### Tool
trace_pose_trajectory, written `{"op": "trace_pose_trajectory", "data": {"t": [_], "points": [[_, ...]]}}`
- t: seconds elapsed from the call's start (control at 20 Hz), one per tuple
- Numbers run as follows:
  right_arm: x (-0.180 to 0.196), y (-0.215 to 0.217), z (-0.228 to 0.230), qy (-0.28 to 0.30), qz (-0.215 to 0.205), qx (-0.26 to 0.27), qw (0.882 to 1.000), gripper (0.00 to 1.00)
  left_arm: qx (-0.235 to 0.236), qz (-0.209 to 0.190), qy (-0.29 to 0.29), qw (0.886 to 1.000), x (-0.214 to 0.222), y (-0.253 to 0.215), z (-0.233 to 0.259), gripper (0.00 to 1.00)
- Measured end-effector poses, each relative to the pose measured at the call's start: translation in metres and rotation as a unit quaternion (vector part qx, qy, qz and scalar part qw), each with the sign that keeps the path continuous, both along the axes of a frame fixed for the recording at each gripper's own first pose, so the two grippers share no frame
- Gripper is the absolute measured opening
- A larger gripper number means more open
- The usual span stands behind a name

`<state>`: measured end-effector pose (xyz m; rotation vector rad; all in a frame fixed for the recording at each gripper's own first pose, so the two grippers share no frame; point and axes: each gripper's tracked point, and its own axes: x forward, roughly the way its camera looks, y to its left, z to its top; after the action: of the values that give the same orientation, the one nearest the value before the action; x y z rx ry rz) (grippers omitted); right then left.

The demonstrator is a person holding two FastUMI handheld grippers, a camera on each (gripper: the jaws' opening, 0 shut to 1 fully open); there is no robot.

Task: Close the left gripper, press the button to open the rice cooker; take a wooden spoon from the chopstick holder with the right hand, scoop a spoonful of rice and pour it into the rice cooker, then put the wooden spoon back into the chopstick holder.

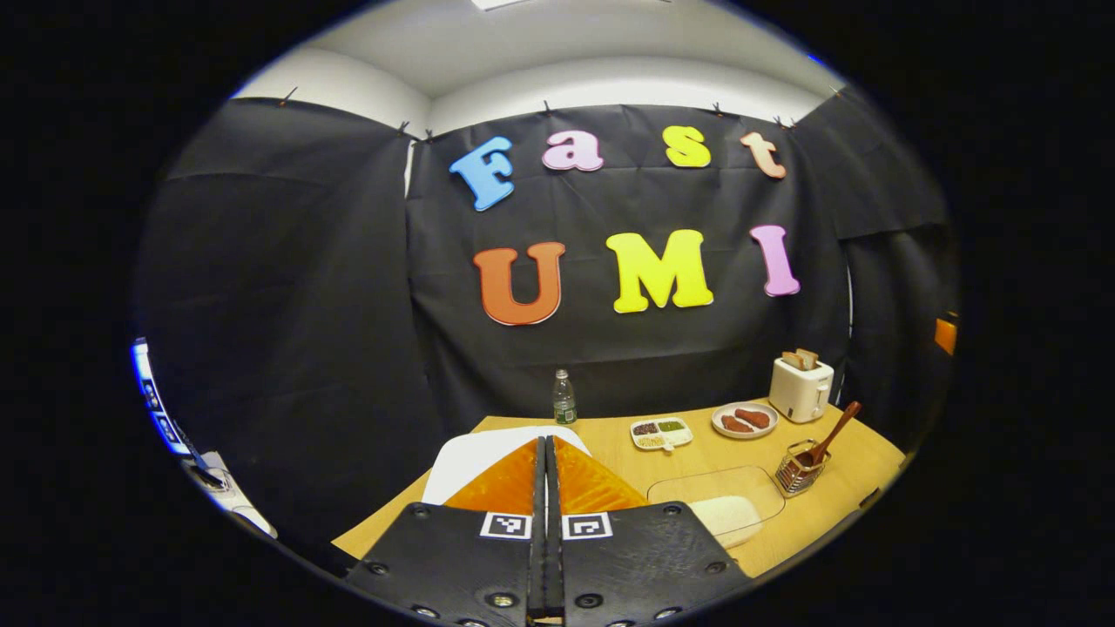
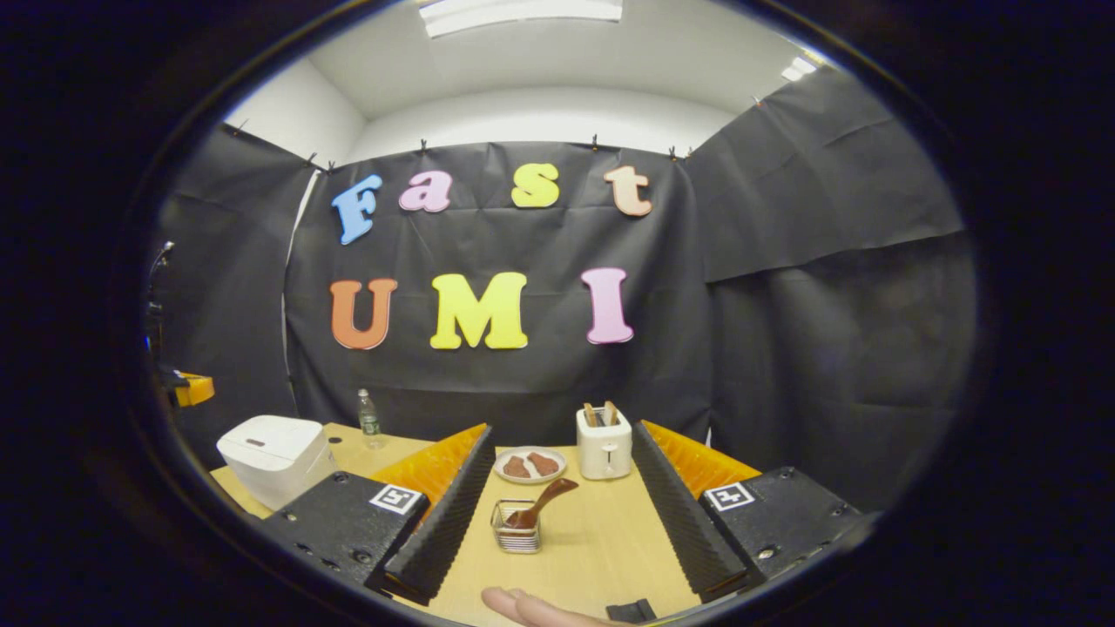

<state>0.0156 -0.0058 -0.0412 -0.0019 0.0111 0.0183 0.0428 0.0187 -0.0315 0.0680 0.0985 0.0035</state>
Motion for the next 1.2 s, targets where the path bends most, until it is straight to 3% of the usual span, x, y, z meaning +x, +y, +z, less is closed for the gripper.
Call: {"op": "trace_pose_trajectory", "data": {"t": [0.35,0.5,0.65,0.75,1.2], "points": [[0.006,0.001,-0.006,0.004,0.008,-0.004,1.0,1.0,0.0,0.042,0.065,0.997,0.04,0.028,-0.03,0.0],[0.014,0.002,-0.017,0.014,0.014,0.002,1.0,1.0,-0.021,0.038,0.114,0.992,0.054,0.031,-0.062,0.0],[0.02,0.004,-0.027,0.024,0.019,0.003,1.0,0.99,-0.01,0.073,0.152,0.986,0.061,0.054,-0.091,0.0],[0.023,0.01,-0.031,0.027,0.029,0.008,0.999,1.0,-0.043,0.052,0.172,0.983,0.066,0.04,-0.1,0.0],[0.028,0.023,-0.046,0.031,0.043,-0.021,0.998,1.0,-0.062,0.057,0.207,0.975,0.076,0.047,-0.139,0.0]]}}
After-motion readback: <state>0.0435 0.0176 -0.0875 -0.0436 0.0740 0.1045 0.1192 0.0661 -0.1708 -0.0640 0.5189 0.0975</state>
